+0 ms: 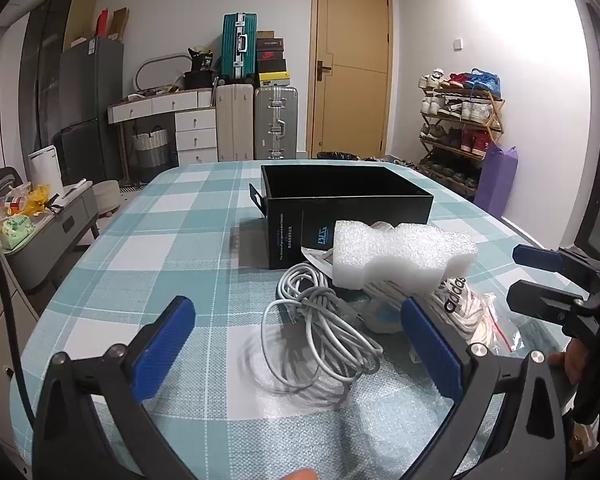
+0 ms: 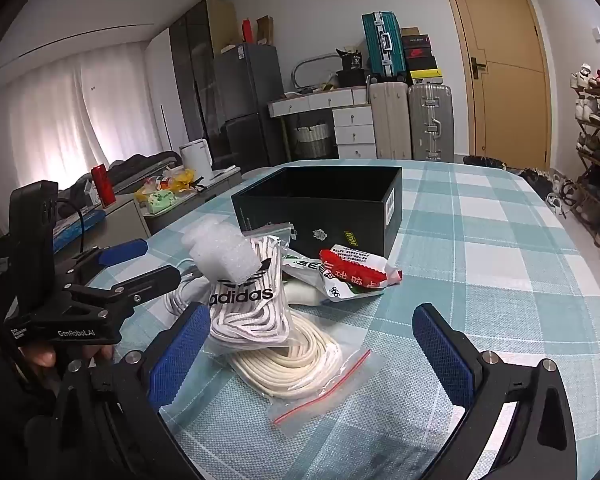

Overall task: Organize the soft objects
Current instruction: 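Move the right tool toward the white foam block on the adidas bag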

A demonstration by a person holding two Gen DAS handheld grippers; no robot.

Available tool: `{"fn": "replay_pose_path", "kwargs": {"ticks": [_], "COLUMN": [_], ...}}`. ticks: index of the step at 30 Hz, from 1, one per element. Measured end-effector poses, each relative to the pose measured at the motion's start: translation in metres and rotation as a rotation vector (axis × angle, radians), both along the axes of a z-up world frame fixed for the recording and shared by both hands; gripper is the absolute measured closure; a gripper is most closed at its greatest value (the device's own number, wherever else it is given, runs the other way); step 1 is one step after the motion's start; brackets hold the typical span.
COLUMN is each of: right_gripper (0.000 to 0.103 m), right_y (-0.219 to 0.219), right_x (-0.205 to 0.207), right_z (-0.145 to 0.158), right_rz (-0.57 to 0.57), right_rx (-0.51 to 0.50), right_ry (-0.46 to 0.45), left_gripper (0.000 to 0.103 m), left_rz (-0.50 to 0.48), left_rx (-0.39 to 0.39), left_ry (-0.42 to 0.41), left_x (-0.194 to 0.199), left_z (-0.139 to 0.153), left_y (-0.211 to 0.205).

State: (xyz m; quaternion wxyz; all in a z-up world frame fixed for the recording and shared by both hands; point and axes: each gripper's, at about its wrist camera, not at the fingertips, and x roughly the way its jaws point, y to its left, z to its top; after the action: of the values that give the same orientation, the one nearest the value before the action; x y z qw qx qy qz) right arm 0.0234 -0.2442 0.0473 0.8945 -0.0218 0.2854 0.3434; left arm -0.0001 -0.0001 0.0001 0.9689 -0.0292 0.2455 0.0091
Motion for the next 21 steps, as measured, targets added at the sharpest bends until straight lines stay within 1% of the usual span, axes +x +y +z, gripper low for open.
{"fn": "replay_pose_path", "kwargs": {"ticks": [13,14,21], "right_gripper": [0.000,0.000,0.000], "right_y": [-0.0005,-0.0001,-0.0009], "right_x": [-0.0001,0.0002,0.0000], "right_z": [-0.0007,-0.0011,-0.0005], "right_rz": [-0.003,-0.003,-0.013], "right_rx": [0.009,0.009,0.011], "right_ry": [-0.005,-0.004,-0.010], "left_gripper": [0.000,0.000,0.000], "left_rz": [-0.003,0.003,0.003], "left_rx": [-0.018,-0.017,-0.018], "left_ry": [0.004,0.002,0.003], "left_x": [-0.0064,0.0001,0.0004], "left_z": [0.0056,-0.0009,-0.0026], "left_y": [0.0046,0.0026,0.0036]}}
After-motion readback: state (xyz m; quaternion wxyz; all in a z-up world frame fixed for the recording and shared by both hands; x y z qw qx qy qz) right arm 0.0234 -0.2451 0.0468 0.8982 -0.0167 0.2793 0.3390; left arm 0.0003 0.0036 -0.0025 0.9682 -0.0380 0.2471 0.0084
